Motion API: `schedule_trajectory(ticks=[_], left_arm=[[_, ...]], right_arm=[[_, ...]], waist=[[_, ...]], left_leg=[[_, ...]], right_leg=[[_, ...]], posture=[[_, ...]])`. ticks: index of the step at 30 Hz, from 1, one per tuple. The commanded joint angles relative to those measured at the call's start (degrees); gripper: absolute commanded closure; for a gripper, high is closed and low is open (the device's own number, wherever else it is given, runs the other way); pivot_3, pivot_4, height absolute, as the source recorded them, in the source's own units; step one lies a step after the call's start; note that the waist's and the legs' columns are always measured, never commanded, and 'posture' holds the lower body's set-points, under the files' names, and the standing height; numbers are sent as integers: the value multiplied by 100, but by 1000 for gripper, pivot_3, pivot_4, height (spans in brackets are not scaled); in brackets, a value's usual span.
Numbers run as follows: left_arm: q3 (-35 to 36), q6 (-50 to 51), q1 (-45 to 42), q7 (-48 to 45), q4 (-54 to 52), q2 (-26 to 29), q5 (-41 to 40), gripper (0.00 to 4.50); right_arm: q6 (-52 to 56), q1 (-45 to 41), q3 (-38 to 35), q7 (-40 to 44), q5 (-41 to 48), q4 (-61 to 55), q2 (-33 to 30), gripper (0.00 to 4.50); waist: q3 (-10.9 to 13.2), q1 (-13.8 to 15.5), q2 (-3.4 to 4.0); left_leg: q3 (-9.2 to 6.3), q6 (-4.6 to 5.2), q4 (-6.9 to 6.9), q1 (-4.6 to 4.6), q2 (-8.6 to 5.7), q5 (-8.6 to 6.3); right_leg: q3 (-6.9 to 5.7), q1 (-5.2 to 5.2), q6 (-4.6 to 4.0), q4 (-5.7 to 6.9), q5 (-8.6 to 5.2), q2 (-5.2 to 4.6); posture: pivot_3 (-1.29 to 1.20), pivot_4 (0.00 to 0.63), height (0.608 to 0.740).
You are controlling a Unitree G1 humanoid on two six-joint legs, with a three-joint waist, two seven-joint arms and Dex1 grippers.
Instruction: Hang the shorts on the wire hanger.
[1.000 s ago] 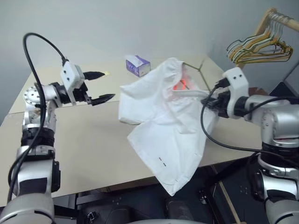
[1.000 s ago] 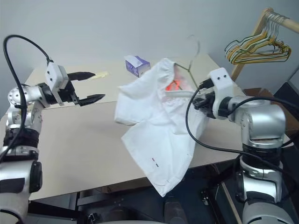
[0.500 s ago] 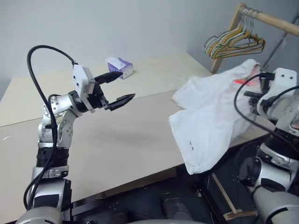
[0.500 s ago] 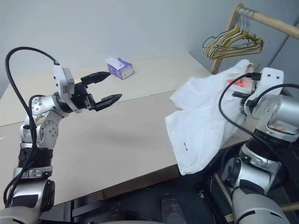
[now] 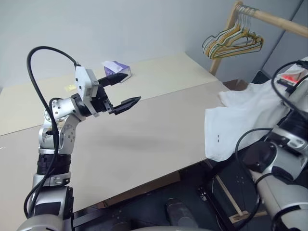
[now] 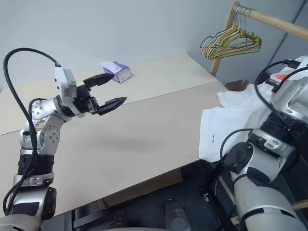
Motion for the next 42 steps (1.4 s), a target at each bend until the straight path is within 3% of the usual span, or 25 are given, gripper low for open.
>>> schedule_trajectory(ticks=[1, 7, 13, 25, 37, 38, 42], left_arm=[[101, 6, -15, 63, -220, 56, -94, 0], [102, -6, 39, 73, -249, 78, -78, 0], [187, -5, 73, -116, -302, 47, -341, 0], [277, -13, 81, -226, -265, 25, -709, 0], [304, -56, 199, -127, -357, 53, -675, 0], [304, -60, 205, -126, -360, 52, -675, 0], [339, -88, 274, -115, -413, 65, -680, 0]], right_arm=[[-659, -416, -160, -336, 77, 586, -451, 4467], [-1264, -764, -403, -396, 498, 1907, -1115, 4467], [-1508, -1113, -484, -539, 911, 3203, -1661, 4467], [-1657, -1208, -295, -957, 1416, 4140, -1856, 4467], [-1848, -1074, 390, -1422, 1312, 3968, -1752, 236], [-1867, -1059, 431, -1463, 1305, 3937, -1736, 34], [-2225, -637, 1051, -1877, 834, 2908, -1459, 34]], waist=[[1, 6, 2], [3, -6, 5], [6, -74, 9], [6, -284, 9], [6, -288, 9], [6, -288, 9], [6, -269, 9]], left_leg=[[0, 0, -3, -1, 0, 0], [12, 4, -27, 1, -2, -2], [48, 6, -93, 89, -2, -3], [102, 8, -93, 94, -1, -4], [129, 28, -94, 89, -2, -16], [129, 28, -94, 89, -2, -16], [129, 28, -93, 89, -1, -16]], right_leg=[[0, 0, 1, -4, 1, 0], [10, 24, 14, -36, 9, 0], [45, 94, 57, -67, -21, 9], [114, 91, 90, -89, -10, 18], [140, 92, 116, -129, 6, 17], [140, 92, 116, -129, 6, 17], [141, 91, 116, -127, 7, 18]], posture=[[-221, 0, 740], [-227, 0, 740], [-240, 0, 740], [-239, 0, 740], [-205, 0, 740], [-202, 0, 740], [-191, 0, 740]])
